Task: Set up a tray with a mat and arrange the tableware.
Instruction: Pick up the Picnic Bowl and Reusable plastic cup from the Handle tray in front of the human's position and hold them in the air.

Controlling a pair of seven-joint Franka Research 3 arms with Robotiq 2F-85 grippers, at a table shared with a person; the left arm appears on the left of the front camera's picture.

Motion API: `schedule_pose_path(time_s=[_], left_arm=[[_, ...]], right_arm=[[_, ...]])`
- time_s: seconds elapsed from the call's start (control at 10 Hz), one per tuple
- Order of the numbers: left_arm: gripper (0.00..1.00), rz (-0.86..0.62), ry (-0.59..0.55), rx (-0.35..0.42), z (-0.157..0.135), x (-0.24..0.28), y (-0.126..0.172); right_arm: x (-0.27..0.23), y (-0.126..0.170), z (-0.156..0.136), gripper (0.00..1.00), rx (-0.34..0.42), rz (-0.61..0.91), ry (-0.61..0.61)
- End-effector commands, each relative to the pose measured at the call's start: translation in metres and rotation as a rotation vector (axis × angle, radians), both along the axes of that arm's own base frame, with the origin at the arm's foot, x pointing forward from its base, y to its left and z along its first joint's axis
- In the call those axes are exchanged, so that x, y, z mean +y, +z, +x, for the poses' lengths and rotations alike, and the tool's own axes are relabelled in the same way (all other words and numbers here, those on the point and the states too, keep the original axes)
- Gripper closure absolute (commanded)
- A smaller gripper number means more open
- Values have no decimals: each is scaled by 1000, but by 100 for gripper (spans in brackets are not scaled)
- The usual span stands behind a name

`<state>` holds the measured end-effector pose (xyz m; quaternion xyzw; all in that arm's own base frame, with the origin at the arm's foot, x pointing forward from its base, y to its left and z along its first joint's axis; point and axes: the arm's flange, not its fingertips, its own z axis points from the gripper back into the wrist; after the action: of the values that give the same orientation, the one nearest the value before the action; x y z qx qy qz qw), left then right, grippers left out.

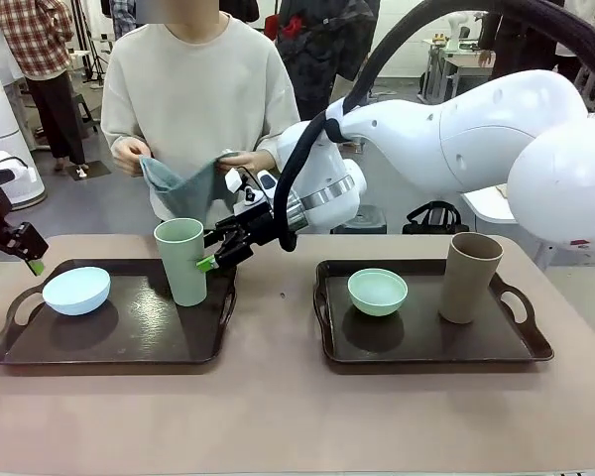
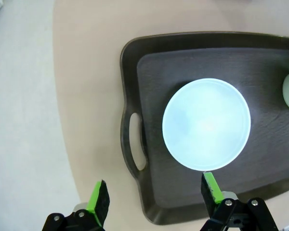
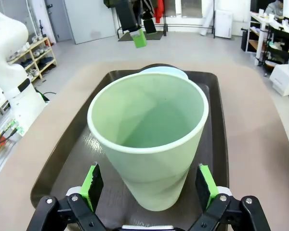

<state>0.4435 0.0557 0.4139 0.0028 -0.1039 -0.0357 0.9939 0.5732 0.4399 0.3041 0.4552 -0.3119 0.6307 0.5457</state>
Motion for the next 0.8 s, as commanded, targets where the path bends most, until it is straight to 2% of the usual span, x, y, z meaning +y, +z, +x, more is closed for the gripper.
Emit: schedule_pose_path(time_s=[0.0,0.4,0.7], left_arm=[[0,-11,-24,-33,-2,4,-8],[0,-70,19,-59,18,7,-22],[0,-65,39,-31,29,-8,-32]], right_arm=[[11,-6,3,0,-10,18,-25],[26,-17,1,0,17,-6,7],[26,-26,5,0,39,-8,19]])
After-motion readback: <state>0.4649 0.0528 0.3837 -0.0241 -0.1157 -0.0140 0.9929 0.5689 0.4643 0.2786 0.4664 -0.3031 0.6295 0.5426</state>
